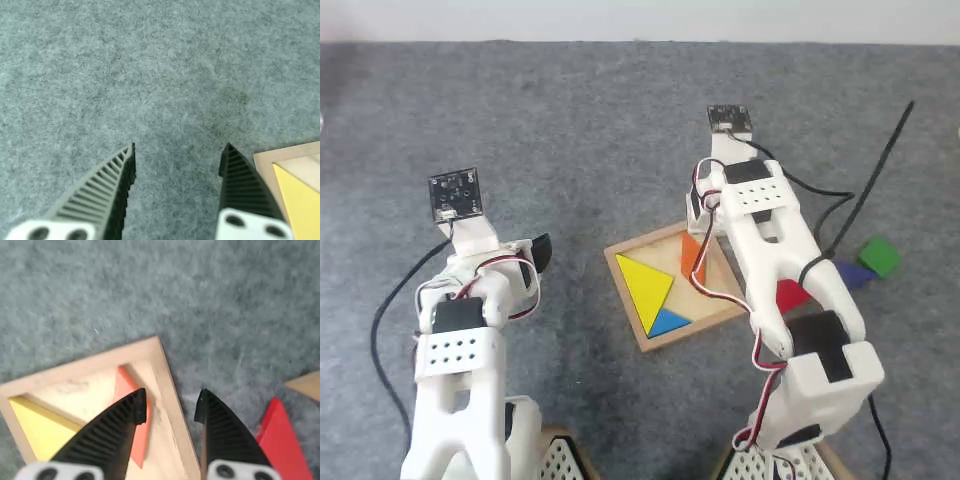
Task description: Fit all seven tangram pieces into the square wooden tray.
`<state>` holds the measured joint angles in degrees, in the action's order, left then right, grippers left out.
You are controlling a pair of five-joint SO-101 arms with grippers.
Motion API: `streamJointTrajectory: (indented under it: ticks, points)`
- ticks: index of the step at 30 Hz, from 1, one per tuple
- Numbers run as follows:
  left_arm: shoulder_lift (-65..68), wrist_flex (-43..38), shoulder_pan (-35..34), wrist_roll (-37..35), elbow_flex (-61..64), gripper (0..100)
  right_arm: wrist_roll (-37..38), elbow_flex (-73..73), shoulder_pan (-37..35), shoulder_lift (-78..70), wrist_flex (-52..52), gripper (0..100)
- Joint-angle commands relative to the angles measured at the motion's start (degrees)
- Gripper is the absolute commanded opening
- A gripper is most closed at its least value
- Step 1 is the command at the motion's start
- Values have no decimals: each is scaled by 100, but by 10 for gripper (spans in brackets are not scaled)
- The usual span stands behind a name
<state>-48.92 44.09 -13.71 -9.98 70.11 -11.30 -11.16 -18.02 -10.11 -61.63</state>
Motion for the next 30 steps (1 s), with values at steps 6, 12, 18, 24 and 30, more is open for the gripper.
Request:
streamJointTrajectory:
  ticks: [6,12,18,24,30]
  points:
    - [-79,-97,9,44,-57,269,202,-589,-549,356,752,172]
    - [-79,-97,9,44,-57,269,273,-695,-549,356,954,172]
    - [-79,-97,9,44,-57,269,431,-659,-532,-31,1077,172]
    - [-79,-97,9,44,-57,269,466,-396,-505,-330,1024,172]
    - [-79,-97,9,44,-57,269,484,-369,-127,-330,1015,172]
